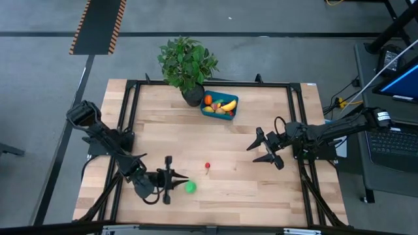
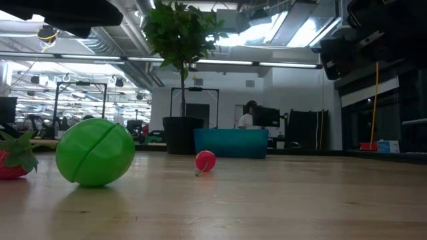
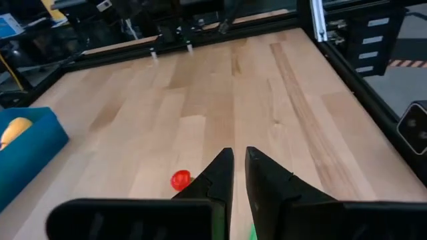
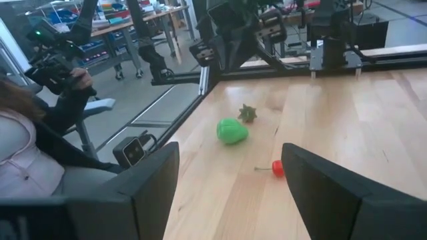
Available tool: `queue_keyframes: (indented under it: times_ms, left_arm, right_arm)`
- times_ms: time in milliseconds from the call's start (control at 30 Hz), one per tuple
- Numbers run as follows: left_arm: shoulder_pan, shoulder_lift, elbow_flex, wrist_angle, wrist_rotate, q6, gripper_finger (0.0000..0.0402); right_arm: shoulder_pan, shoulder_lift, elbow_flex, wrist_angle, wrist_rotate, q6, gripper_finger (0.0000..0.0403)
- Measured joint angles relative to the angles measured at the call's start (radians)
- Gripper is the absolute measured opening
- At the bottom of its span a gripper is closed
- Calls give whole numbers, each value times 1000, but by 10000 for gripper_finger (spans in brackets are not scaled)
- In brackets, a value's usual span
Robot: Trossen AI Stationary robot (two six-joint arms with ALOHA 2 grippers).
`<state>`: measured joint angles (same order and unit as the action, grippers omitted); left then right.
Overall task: Pick and placing Produce into tupperware
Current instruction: Put the red strawberry into the blue container
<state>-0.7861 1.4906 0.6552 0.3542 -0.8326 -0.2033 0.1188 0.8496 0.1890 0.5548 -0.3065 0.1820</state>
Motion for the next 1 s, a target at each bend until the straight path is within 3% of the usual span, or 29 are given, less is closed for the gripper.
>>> queue_keyframes:
  times_ms: [367, 500, 633, 900, 1000]
  left_arm:
    - [-6, 0, 0, 5, 0, -14, 14]
    - [12, 0, 0, 6, 0, -54, 27]
    - [28, 0, 0, 5, -1, -75, 76]
    - [30, 1, 0, -24, -1, -76, 213]
    - [30, 1, 0, -24, 9, -104, 240]
  right_arm:
    - [0, 24, 0, 33, 0, -1, 266]
    - [0, 24, 0, 33, 0, 0, 266]
    - [0, 24, 0, 32, 0, 0, 266]
    - [0, 24, 0, 32, 0, 1, 266]
    - [0, 24, 0, 32, 0, 1, 266]
